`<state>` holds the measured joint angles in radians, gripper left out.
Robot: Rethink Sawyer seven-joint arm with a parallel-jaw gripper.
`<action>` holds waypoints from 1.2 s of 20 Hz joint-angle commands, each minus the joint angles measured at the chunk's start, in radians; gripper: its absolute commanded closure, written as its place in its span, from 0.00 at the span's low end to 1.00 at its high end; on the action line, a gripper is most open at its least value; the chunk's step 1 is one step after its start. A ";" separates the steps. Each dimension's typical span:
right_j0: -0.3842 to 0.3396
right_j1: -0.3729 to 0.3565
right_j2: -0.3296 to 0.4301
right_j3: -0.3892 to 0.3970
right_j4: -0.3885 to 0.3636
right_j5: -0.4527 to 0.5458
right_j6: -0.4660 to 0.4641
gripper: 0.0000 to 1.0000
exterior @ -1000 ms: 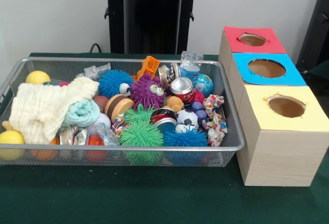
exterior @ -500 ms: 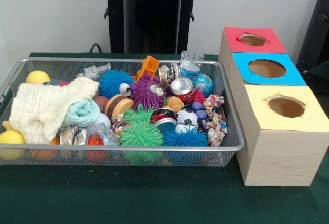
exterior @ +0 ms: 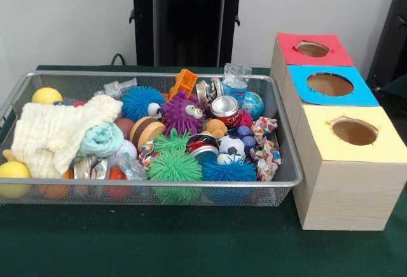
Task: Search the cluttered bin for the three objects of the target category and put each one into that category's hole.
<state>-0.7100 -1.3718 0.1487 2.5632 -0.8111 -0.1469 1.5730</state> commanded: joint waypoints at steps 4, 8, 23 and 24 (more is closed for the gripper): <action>0.005 0.133 -0.094 0.148 -0.165 0.033 0.155 0.00; 0.038 0.179 -0.115 0.107 -0.134 0.026 0.170 0.00; 0.152 0.477 -0.062 -0.232 0.081 0.122 0.148 0.00; 0.150 0.503 -0.055 -0.256 0.094 0.129 0.147 0.00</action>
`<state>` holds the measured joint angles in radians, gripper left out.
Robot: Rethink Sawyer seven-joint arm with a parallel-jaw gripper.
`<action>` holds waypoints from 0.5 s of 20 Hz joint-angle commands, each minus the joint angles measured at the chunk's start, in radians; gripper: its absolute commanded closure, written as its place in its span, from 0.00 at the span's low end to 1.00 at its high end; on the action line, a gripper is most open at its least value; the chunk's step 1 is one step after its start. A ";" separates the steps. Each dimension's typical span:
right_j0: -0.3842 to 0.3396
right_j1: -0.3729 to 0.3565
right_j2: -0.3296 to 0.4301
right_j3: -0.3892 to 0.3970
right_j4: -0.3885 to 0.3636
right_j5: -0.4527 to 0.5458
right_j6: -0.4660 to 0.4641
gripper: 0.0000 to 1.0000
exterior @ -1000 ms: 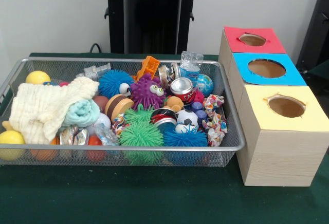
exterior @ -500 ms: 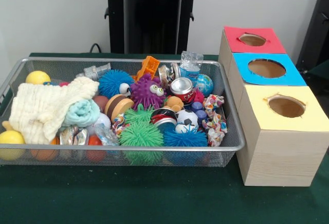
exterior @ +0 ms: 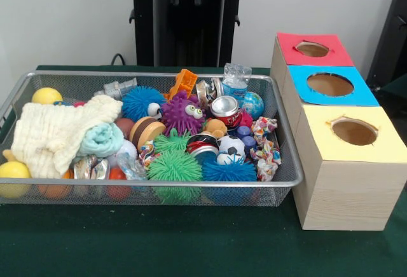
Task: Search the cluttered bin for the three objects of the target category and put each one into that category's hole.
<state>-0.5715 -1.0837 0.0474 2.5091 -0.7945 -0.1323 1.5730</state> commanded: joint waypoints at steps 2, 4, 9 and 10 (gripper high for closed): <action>0.019 0.250 0.048 -0.237 0.094 0.125 0.143 0.00; 0.012 0.275 0.059 -0.259 0.107 0.128 0.137 0.00; -0.005 0.323 0.064 -0.309 0.115 0.146 0.110 0.00; -0.009 0.339 0.067 -0.328 0.116 0.156 0.102 0.00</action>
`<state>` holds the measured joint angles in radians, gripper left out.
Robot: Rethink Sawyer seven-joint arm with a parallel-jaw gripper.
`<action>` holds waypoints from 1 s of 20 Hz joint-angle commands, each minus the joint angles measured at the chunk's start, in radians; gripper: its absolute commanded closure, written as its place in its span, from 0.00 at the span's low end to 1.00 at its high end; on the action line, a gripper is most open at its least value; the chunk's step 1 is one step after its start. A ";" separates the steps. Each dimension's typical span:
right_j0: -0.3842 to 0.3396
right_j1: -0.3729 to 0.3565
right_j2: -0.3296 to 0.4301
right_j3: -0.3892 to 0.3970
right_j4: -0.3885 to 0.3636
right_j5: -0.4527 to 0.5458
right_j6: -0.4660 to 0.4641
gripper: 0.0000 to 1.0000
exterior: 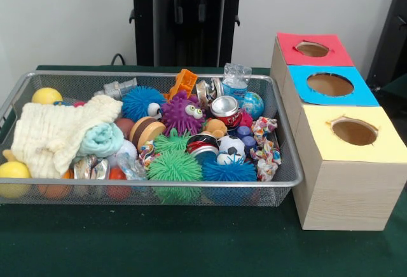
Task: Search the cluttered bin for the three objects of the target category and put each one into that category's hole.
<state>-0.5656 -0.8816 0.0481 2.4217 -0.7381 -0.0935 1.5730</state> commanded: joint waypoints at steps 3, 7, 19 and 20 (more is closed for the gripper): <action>-0.017 0.167 0.078 -0.283 0.066 0.143 0.085 0.00; -0.022 0.213 0.097 -0.343 0.065 0.173 0.062 0.00; -0.174 0.344 0.263 -0.515 -0.002 0.338 -0.101 0.00; -0.193 0.349 0.284 -0.527 -0.006 0.360 -0.126 0.00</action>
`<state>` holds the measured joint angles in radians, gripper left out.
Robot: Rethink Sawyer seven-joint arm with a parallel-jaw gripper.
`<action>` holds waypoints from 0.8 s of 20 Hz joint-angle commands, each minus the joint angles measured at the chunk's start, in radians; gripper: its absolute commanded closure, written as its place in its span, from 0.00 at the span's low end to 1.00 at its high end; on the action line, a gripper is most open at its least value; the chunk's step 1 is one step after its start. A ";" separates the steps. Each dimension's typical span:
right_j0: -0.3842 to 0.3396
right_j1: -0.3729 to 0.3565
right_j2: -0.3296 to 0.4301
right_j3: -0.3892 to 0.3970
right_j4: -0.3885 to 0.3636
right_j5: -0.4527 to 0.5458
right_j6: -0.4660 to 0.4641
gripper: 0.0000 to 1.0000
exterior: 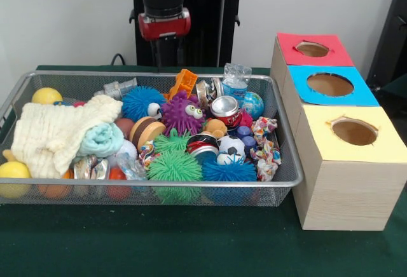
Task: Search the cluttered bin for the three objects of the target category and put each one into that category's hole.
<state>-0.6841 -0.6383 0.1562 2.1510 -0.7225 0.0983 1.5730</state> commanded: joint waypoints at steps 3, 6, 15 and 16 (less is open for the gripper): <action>-0.120 0.110 0.229 -0.273 -0.036 0.209 -0.170 0.00; -0.187 0.117 0.299 -0.286 -0.049 0.257 -0.238 0.00; -0.327 0.168 0.437 -0.326 -0.128 0.354 -0.346 0.00; -0.339 0.175 0.446 -0.330 -0.141 0.361 -0.356 0.00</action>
<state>-0.9764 -0.5085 0.4303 2.0198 -0.7890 0.3944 1.5635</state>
